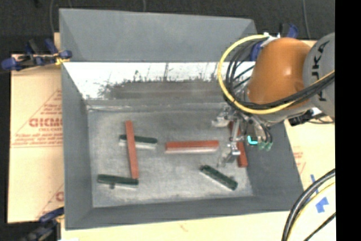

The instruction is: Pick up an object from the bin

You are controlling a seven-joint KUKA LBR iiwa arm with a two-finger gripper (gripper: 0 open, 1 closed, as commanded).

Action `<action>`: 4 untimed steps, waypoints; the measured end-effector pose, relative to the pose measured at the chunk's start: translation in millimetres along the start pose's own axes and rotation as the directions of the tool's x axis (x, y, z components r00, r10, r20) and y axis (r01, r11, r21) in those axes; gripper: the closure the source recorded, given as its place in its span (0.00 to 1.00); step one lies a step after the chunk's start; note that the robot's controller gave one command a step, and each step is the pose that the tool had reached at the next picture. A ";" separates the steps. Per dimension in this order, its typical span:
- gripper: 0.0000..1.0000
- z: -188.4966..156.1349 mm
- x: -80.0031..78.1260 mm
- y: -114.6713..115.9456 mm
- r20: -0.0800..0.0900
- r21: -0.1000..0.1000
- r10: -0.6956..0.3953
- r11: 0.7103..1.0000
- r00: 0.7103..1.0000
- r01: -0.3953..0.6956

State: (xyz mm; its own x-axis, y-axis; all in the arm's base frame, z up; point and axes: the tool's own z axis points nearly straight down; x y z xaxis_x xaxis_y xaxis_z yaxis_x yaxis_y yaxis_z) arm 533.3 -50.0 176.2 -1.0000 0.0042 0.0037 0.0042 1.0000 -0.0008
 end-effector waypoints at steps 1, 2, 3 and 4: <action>0.00 -3.5 -1.8 0.1 0.007 0.001 -0.001 1.000 1.000 0.001; 0.00 51.8 -42.3 17.0 0.017 0.000 0.007 1.000 1.000 -0.007; 0.00 77.9 -71.5 29.7 0.003 -0.002 0.011 1.000 1.000 -0.011; 0.00 60.7 -64.6 31.2 0.007 -0.002 0.055 0.998 0.998 -0.055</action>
Offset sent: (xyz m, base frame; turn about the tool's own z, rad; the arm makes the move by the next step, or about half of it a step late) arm 0.0700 0.0325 -0.1062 0.0150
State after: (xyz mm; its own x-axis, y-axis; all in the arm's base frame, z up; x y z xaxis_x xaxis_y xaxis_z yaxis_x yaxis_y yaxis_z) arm 597.8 -19.1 115.3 -0.9982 0.0592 -0.0029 0.0592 0.9982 0.0012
